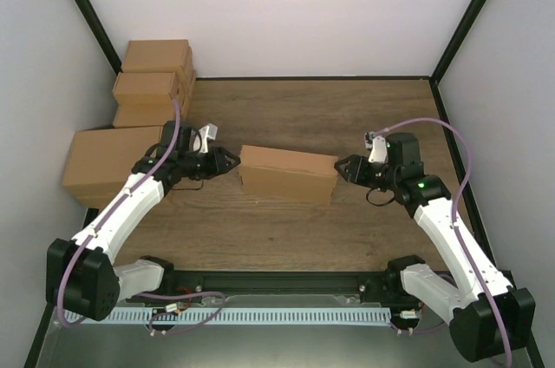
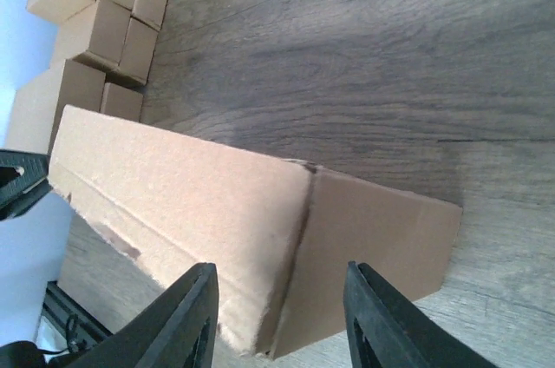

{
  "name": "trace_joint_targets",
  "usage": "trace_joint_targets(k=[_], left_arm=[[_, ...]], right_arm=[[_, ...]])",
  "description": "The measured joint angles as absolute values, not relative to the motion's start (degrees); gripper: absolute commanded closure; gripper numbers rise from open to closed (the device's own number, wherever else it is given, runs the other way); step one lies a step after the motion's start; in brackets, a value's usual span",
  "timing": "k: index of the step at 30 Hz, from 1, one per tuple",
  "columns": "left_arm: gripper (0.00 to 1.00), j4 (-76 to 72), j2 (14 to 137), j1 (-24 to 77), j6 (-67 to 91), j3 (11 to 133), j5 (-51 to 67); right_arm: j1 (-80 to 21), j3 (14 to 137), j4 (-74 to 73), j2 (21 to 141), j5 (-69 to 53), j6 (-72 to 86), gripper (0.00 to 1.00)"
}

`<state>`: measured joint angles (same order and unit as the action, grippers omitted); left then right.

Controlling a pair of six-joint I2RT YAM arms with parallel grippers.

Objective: Fold the paper box

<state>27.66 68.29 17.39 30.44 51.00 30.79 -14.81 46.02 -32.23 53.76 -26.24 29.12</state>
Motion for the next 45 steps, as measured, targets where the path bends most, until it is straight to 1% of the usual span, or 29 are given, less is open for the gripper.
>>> trace_joint_targets(k=[3, 8, 9, 12, 14, 18, 22, 26, 29, 33, 37, 40, 42, 43, 45], left_arm=[[0.66, 25.9, 69.1, 16.6, 30.9, 49.7, 33.2], [0.70, 23.9, 69.7, 16.2, 30.9, 49.3, 34.8], [0.71, 23.6, 69.9, 16.1, 30.9, 49.3, 35.0], [0.74, 23.0, 70.1, 16.1, 30.8, 49.3, 35.4], [0.76, 22.8, 70.1, 16.1, 30.6, 49.2, 35.5], [0.78, 22.5, 70.1, 16.1, 29.9, 49.1, 35.4], [0.79, 22.2, 69.8, 16.1, 29.7, 48.9, 35.2], [0.80, 22.4, 69.3, 16.1, 29.6, 48.9, 34.9], [0.80, 22.6, 69.2, 16.1, 29.1, 49.2, 34.7], [0.82, 23.3, 70.3, 16.1, 28.4, 51.1, 34.1], [0.83, 23.8, 74.0, 15.2, 27.4, 56.1, 32.1], [0.83, 23.9, 75.2, 14.4, 25.4, 61.1, 29.5], [0.83, 22.5, 73.6, 14.4, 23.9, 62.7, 27.5], [0.82, 21.8, 72.1, 14.4, 23.4, 62.5, 26.9], [0.73, 17.8, 67.2, 14.8, 23.2, 58.5, 25.8]], right_arm=[[-12.0, 43.9, -31.4, 53.8, -29.3, 28.9, 0.71], [-10.2, 41.3, -28.9, 52.7, -33.2, 29.0, 0.73], [-10.0, 40.8, -28.2, 52.5, -33.7, 29.0, 0.75], [-9.5, 39.6, -26.0, 52.6, -35.6, 28.9, 0.87], [-9.5, 39.2, -24.9, 52.6, -36.3, 28.6, 0.92], [-9.5, 38.1, -23.4, 52.5, -36.9, 28.4, 0.95], [-9.5, 37.3, -22.2, 52.1, -37.1, 27.9, 0.94], [-9.5, 37.6, -22.3, 52.1, -37.5, 26.2, 0.89], [-9.5, 38.5, -22.8, 53.4, -38.3, 24.8, 0.89], [-10.5, 41.3, -22.7, 57.5, -39.3, 23.7, 0.91], [-12.5, 47.7, -23.2, 64.1, -37.6, 22.5, 0.92], [-14.4, 54.7, -23.5, 67.8, -34.4, 20.3, 0.88], [-15.8, 56.6, -21.7, 67.4, -31.7, 18.8, 0.86], [-16.7, 56.3, -20.3, 66.3, -30.4, 18.2, 0.83], [-19.0, 51.6, -15.1, 62.3, -28.0, 17.6, 0.69]])
